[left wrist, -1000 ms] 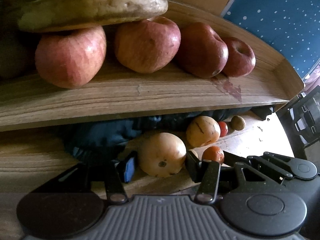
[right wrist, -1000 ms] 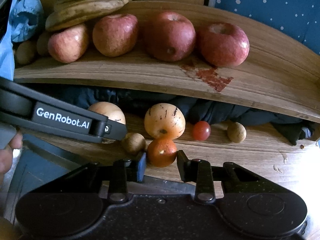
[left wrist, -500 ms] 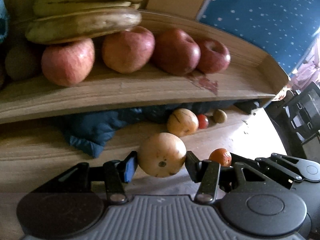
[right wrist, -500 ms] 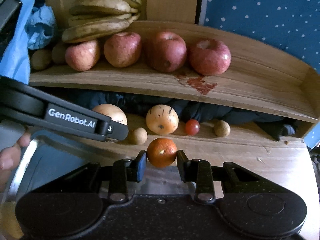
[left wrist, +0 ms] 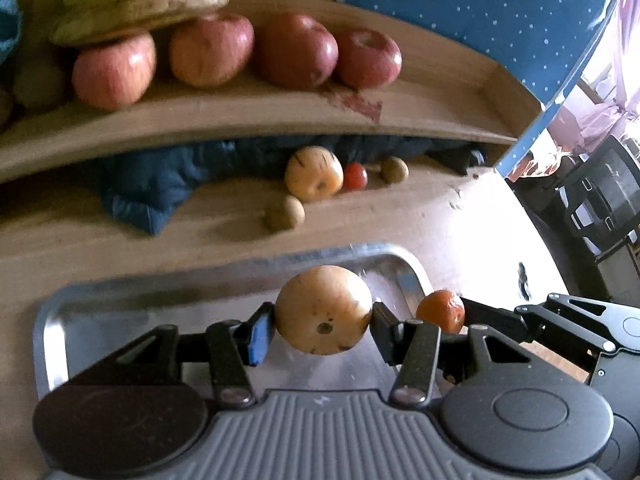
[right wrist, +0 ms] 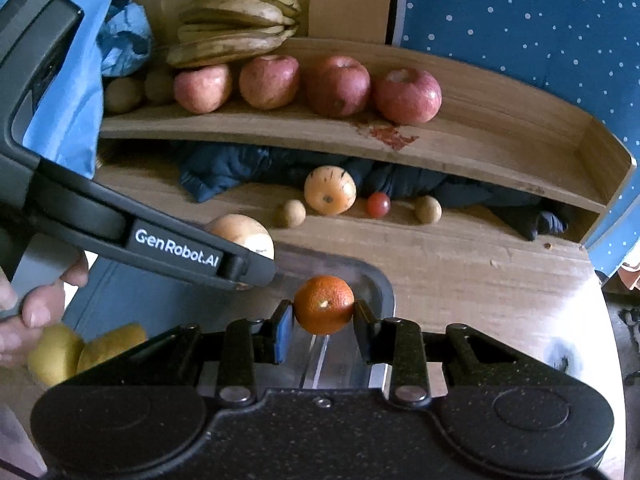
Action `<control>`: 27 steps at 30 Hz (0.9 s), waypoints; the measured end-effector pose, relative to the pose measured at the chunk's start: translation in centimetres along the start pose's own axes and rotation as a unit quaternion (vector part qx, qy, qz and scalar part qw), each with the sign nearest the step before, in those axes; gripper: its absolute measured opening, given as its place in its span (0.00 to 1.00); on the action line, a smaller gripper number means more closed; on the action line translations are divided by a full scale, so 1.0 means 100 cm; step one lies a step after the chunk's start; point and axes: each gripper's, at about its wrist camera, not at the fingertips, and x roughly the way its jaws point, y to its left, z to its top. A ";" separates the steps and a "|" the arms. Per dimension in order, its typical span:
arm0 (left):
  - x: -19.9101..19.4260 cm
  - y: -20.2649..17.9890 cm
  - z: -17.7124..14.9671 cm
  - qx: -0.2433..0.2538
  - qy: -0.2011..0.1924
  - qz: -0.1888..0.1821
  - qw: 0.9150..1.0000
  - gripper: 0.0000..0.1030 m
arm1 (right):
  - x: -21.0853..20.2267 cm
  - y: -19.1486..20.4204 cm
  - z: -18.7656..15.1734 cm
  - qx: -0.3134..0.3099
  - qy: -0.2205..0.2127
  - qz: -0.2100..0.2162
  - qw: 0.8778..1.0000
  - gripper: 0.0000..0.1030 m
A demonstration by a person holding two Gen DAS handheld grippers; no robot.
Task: Organize fruits
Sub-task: 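Carry the pale pear and orange over the steel tray with both tools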
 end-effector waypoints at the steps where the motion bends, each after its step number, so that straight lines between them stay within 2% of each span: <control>1: -0.001 -0.002 -0.004 -0.001 0.002 0.001 1.000 0.54 | -0.002 0.000 -0.003 -0.001 0.001 0.002 1.000 0.33; 17: -0.007 -0.018 -0.044 -0.022 0.013 0.032 0.999 0.54 | -0.026 0.003 -0.054 -0.032 0.026 0.042 0.998 0.33; 27: -0.005 -0.031 -0.059 -0.018 0.020 0.049 0.998 0.54 | -0.028 0.003 -0.066 -0.044 0.035 0.064 0.996 0.33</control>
